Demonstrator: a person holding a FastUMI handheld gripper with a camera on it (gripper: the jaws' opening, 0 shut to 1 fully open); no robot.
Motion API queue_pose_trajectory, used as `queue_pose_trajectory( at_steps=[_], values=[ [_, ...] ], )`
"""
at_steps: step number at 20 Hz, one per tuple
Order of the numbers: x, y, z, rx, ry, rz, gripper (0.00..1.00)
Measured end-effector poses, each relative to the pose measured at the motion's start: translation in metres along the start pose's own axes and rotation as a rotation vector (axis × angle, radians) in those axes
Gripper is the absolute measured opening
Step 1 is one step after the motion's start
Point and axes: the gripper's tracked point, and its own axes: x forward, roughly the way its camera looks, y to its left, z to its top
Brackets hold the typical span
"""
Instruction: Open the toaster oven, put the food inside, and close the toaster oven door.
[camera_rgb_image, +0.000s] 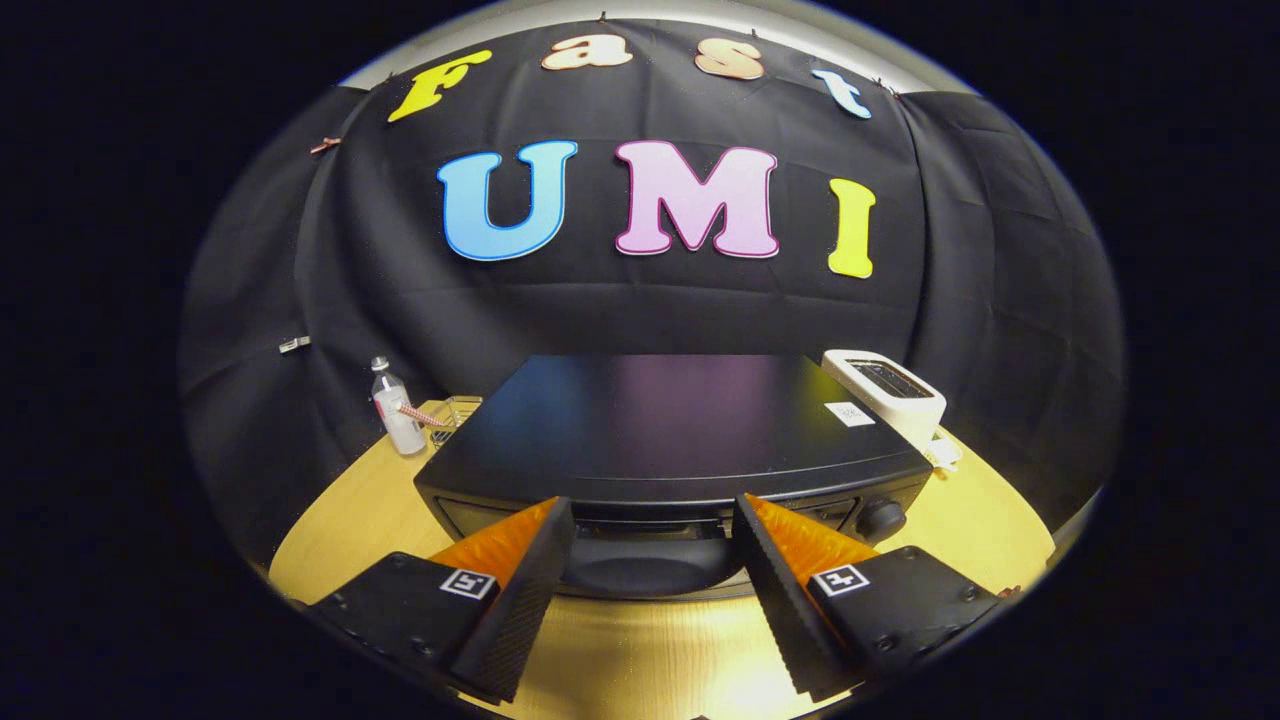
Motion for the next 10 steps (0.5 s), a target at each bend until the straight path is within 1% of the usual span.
queue_pose_trajectory(
  at_steps=[5, 10],
  values=[
    [-0.029, -0.001, -0.018, 0.002, 0.022, 0.007, 0.98],
    [-0.058, -0.001, -0.059, 0.025, 0.1, 0.027, 0.98]
  ],
)
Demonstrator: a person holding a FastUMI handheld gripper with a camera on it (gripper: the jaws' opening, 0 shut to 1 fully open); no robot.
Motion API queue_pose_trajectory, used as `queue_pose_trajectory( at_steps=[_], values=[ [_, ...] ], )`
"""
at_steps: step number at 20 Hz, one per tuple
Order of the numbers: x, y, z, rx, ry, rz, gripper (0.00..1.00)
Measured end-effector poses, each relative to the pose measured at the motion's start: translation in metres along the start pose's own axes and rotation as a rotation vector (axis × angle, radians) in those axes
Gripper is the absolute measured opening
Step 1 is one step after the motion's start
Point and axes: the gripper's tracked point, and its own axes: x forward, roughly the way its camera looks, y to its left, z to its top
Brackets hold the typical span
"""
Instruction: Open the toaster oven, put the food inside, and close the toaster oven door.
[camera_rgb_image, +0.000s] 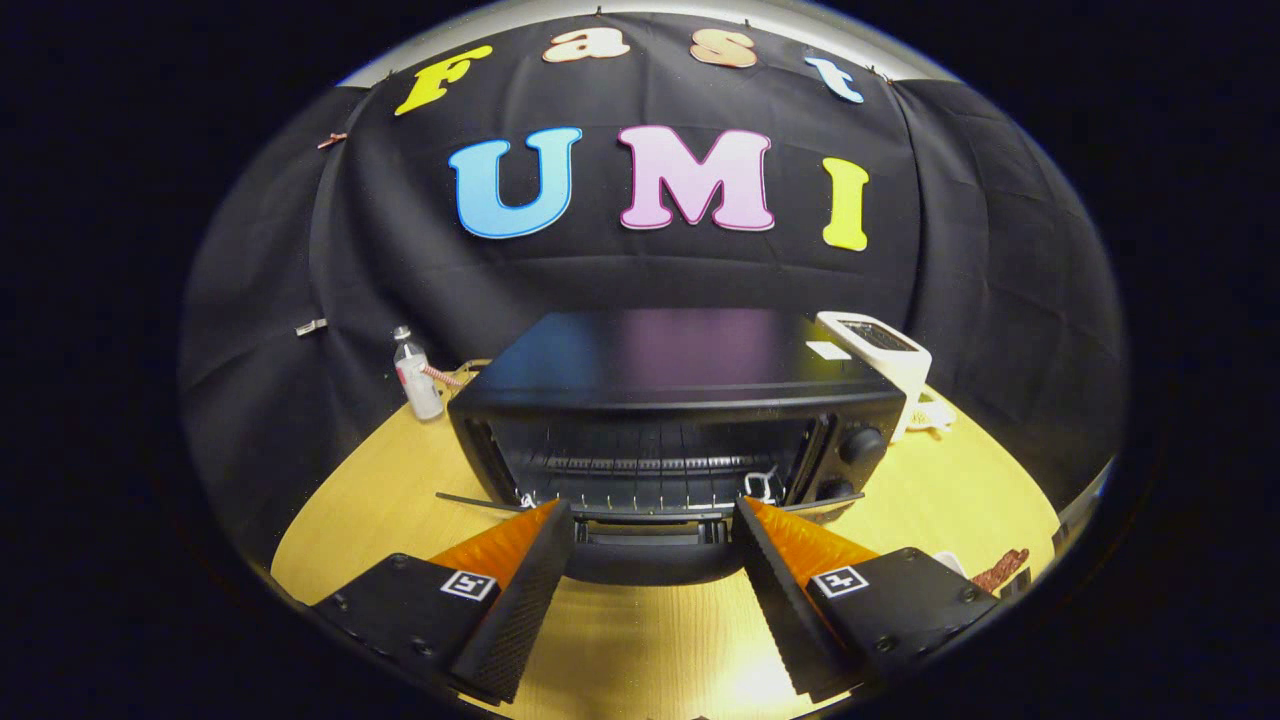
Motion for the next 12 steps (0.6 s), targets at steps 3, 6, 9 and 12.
queue_pose_trajectory(
  at_steps=[3, 6, 9, 12],
  values=[
    [-0.011, 0.0, -0.026, -0.038, 0.023, 0.001, 0.97],
    [-0.016, -0.004, -0.052, -0.05, 0.06, -0.009, 0.97],
    [-0.02, -0.003, -0.093, -0.116, 0.157, 0.016, 0.97],
    [-0.026, -0.016, -0.103, -0.085, 0.185, 0.008, 0.98]
  ],
)
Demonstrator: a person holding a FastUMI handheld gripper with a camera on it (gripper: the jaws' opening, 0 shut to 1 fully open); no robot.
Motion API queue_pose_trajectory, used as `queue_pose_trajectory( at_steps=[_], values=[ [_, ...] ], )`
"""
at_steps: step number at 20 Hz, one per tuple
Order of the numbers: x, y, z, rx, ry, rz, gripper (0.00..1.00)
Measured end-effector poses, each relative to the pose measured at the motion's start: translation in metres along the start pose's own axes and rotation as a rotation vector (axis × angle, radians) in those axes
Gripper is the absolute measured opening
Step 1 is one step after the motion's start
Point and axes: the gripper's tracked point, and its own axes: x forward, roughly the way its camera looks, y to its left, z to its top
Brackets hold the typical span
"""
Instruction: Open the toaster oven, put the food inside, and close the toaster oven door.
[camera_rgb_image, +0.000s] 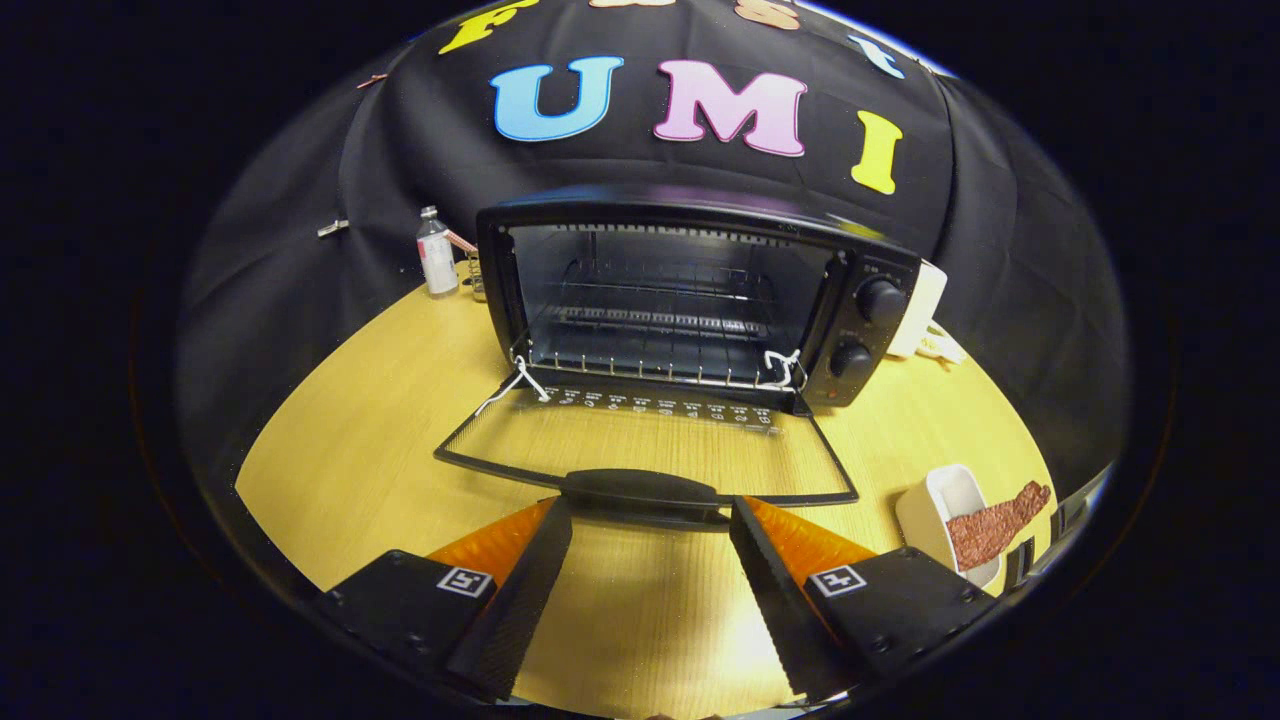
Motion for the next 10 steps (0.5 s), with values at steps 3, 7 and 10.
queue_pose_trajectory(
  at_steps=[3, 7, 10],
  values=[
    [-0.02, -0.016, 0.016, 0.032, -0.038, -0.01, 0.98],
    [-0.066, -0.071, 0.059, 0.045, -0.146, -0.06, 0.98],
    [-0.094, -0.126, 0.079, 0.073, -0.186, -0.114, 0.98]
  ],
)
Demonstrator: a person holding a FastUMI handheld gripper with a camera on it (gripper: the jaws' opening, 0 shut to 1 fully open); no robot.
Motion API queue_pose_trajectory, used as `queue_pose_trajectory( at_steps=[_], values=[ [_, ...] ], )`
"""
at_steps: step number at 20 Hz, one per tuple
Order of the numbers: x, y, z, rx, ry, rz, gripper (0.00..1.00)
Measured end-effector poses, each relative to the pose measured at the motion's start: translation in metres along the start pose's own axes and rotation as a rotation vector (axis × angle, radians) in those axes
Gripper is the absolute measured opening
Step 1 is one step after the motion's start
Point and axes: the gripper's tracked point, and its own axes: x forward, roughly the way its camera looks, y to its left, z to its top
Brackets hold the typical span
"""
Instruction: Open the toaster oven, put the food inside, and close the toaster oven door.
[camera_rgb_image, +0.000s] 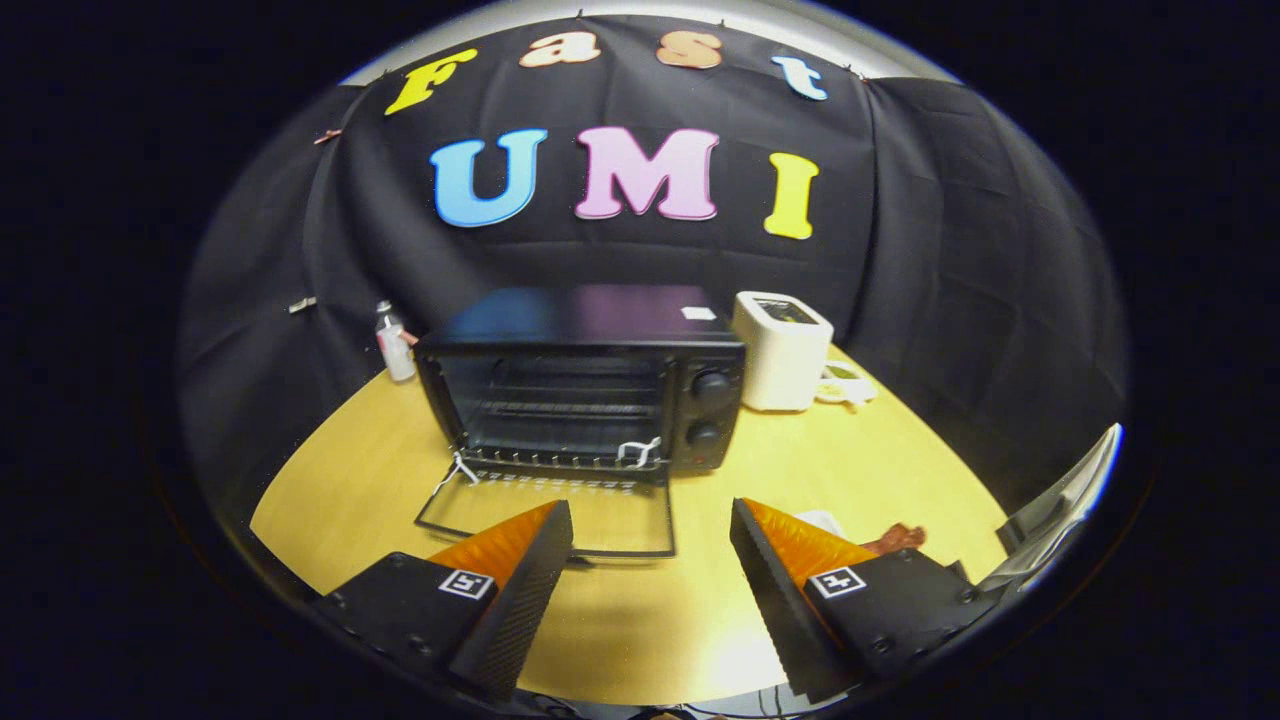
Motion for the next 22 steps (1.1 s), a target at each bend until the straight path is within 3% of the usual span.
queue_pose_trajectory(
  at_steps=[6, 10, 14, 19, 22],
  values=[
    [-0.001, -0.123, 0.025, 0.086, -0.049, -0.106, 0.98],
    [0.013, -0.183, -0.008, 0.185, 0.0, -0.123, 0.97],
    [0.031, -0.202, -0.064, 0.317, 0.127, -0.066, 0.99],
    [0.051, -0.187, -0.102, 0.431, 0.239, 0.043, 0.98],
    [0.058, -0.184, -0.115, 0.528, 0.28, 0.069, 0.89]
  ],
)
